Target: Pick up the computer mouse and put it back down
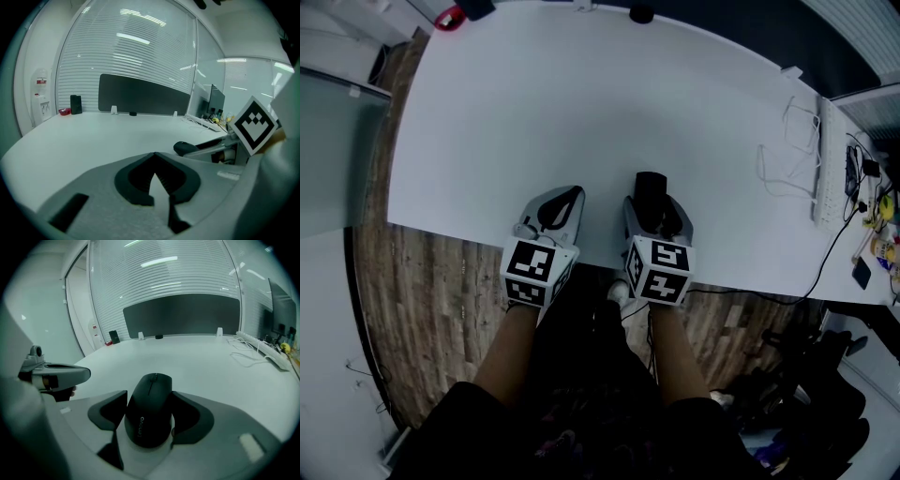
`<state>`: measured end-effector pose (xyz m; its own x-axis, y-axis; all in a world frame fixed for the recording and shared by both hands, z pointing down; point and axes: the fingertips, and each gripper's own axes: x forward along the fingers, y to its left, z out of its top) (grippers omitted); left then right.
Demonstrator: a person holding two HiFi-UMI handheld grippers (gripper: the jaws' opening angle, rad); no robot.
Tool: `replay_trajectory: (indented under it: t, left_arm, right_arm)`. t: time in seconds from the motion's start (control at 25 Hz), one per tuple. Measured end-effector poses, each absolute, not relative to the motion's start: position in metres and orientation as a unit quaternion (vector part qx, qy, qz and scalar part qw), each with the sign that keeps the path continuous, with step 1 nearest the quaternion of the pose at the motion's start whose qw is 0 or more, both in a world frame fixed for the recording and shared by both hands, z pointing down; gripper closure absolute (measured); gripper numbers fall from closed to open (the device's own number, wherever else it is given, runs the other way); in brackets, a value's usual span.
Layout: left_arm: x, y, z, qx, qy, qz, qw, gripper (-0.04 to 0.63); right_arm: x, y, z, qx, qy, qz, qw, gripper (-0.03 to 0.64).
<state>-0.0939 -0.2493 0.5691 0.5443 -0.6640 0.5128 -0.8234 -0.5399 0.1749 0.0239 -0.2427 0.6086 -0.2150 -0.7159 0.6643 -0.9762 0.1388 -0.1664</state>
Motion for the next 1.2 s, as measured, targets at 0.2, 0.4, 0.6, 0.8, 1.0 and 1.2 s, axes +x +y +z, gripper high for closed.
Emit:
replay_trajectory:
  t: [0.2,0.4,0.6,0.8,1.0,1.2]
  left_arm:
    - [-0.090,-0.250,0.563,0.856,-0.437,0.194,0.195,0.595]
    - [-0.084,-0.248,0.551,0.858,-0.440,0.188,0.187,0.595]
    - [-0.076,-0.245,0.531,0.863,-0.442,0.177,0.169,0.594]
    - [-0.069,-0.238,0.509,0.867,-0.444,0.168,0.152,0.595]
    - [-0.067,-0.231,0.489,0.868,-0.449,0.162,0.135,0.594]
    - [-0.066,-0.227,0.467,0.869,-0.456,0.147,0.122,0.595]
  right_arm:
    - [0.029,-0.245,0.595,0.589,-0.732,0.282,0.194,0.310]
    - [0.036,-0.243,0.575,0.590,-0.743,0.264,0.172,0.310]
    - [0.044,-0.240,0.550,0.594,-0.752,0.248,0.145,0.310]
    - [0.051,-0.236,0.525,0.599,-0.757,0.236,0.115,0.310]
    - [0.058,-0.232,0.496,0.604,-0.762,0.213,0.093,0.310]
    - [0.065,-0.229,0.460,0.611,-0.767,0.183,0.069,0.310]
